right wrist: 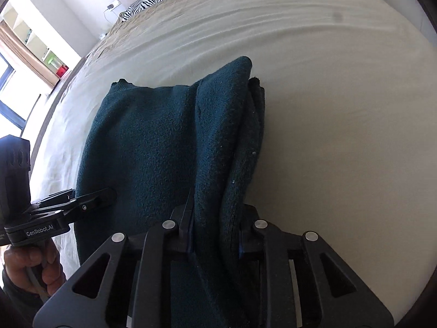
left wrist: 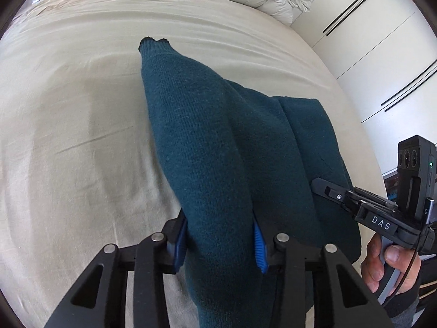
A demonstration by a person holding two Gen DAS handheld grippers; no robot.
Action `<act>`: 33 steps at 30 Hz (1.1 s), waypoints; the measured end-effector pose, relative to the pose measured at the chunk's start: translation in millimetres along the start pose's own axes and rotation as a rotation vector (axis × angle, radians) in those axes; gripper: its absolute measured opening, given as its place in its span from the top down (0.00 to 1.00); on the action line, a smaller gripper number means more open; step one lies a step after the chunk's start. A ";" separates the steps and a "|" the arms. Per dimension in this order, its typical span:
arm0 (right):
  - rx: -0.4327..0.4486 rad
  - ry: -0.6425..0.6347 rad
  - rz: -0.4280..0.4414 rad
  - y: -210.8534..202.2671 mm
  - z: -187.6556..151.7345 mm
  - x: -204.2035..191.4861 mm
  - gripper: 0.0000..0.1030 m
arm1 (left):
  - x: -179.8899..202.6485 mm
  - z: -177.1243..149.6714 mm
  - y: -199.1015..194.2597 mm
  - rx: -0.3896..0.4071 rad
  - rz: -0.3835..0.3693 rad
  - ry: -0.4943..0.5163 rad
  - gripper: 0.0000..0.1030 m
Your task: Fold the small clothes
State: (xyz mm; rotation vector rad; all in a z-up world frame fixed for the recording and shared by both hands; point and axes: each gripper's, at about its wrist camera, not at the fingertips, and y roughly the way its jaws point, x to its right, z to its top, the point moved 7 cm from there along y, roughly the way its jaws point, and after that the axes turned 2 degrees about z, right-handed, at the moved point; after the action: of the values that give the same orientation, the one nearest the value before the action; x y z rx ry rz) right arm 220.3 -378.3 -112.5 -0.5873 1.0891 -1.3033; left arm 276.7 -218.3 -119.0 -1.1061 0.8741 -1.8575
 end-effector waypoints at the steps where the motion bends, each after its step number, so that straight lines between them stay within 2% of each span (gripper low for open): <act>1: 0.019 -0.022 -0.018 -10.4 -1.9 -8.0 0.81 | 2.0 -2.7 -9.6 0.009 0.009 0.013 0.60; 5: 0.087 -0.092 -0.027 -53.2 -18.7 -53.1 0.81 | 3.5 -25.1 -68.4 0.085 0.036 0.088 0.60; 11: 0.124 -0.176 0.080 -104.3 -68.5 -143.1 0.81 | -29.1 -86.9 -157.0 0.126 0.053 0.109 0.59; 16: 0.089 -0.234 0.147 -105.6 -125.4 -214.6 0.81 | -67.0 -145.0 -199.3 0.136 0.107 0.085 0.59; 19: 0.049 -0.207 0.203 -89.8 -153.4 -243.9 0.81 | -91.6 -177.1 -208.4 0.122 0.122 0.056 0.59; 22: 0.010 -0.181 0.242 -71.4 -179.2 -261.2 0.81 | -116.7 -207.6 -207.6 0.101 0.127 0.018 0.59; 25: -0.035 -0.175 0.234 -44.8 -197.6 -269.1 0.81 | -136.8 -224.2 -186.9 0.069 0.119 -0.028 0.59; 28: -0.080 -0.111 0.218 -10.9 -209.3 -259.2 0.79 | -150.9 -236.5 -170.1 0.065 0.116 -0.059 0.51; 29: -0.085 -0.069 0.238 -2.5 -207.4 -251.4 0.78 | -153.7 -237.6 -168.7 0.077 0.100 -0.072 0.48; 33: -0.114 0.135 0.412 14.8 -215.6 -219.6 0.71 | -165.4 -249.4 -167.3 0.099 0.065 -0.104 0.34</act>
State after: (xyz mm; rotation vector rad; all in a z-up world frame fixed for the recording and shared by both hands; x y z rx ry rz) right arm 57.9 -119.2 -149.7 -0.3363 1.3223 -0.9363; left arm 54.8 42.6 -133.2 -1.0901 0.7419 -1.7545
